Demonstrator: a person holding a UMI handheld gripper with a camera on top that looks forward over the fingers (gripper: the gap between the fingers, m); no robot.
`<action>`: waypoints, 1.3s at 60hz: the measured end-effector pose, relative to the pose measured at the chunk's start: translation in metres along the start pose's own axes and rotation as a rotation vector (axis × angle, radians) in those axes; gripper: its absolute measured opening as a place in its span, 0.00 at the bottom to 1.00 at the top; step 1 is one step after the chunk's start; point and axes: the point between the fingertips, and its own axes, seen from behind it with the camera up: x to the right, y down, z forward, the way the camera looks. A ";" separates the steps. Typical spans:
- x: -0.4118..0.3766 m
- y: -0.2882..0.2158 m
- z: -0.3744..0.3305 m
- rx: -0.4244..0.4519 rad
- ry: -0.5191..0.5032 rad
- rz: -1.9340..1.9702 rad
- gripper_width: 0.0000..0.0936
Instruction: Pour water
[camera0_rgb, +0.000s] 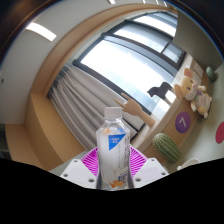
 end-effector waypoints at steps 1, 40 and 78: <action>0.000 -0.004 -0.001 -0.010 0.004 -0.064 0.38; 0.261 -0.132 -0.067 -0.091 0.624 -0.903 0.40; 0.334 -0.101 -0.085 -0.066 0.612 -0.835 0.54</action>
